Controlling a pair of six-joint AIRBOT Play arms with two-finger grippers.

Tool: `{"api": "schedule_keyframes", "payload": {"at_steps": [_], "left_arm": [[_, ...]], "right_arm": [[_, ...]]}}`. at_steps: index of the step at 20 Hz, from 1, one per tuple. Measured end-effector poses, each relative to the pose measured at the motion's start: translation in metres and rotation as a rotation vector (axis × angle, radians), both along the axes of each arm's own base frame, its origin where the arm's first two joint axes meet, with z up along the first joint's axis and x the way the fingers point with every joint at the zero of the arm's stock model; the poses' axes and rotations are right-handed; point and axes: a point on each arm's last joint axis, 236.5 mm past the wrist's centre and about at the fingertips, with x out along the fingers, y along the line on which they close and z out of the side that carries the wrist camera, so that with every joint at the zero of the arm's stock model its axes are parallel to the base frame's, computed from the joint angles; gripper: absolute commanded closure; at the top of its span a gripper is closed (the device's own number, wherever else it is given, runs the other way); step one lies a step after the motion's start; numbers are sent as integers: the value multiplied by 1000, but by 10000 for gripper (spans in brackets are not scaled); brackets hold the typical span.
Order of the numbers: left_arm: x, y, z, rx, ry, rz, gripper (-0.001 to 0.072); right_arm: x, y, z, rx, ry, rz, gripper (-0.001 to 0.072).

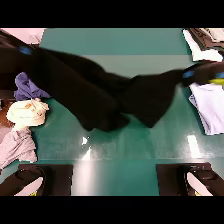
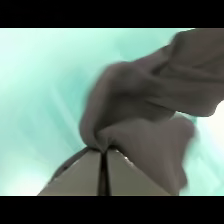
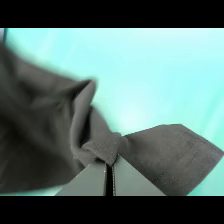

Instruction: Fold the shirts.

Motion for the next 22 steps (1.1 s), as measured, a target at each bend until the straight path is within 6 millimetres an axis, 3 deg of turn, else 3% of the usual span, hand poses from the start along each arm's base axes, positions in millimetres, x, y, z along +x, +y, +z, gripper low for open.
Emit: {"api": "schedule_keyframes", "payload": {"at_steps": [3, 5, 7, 9, 11, 14, 18, 22], "left_arm": [[-40, 7, 57, -68, -144, 3, 683], [-64, 8, 82, -112, -215, -10, 683], [-76, 9, 92, -133, -243, -14, 683], [-71, 8, 79, -124, -203, -8, 683], [-47, 7, 41, -83, -88, 14, 683], [-1, 3, -43, 0, 126, 36, 683], [53, -6, -168, 80, 384, 53, 683], [100, -9, -265, 137, 524, 88, 682]], "right_arm": [[-31, -44, 67, -49, -165, -143, 697], [-51, -64, 97, -89, -235, -230, 696], [-63, -76, 116, -120, -281, -291, 696], [-64, -81, 123, -126, -284, -309, 697], [-52, -82, 113, -101, -221, -285, 696], [-22, -85, 72, -31, -44, -227, 696], [24, -79, -21, 84, 263, -135, 696], [69, -62, -115, 157, 457, -84, 695]]}}
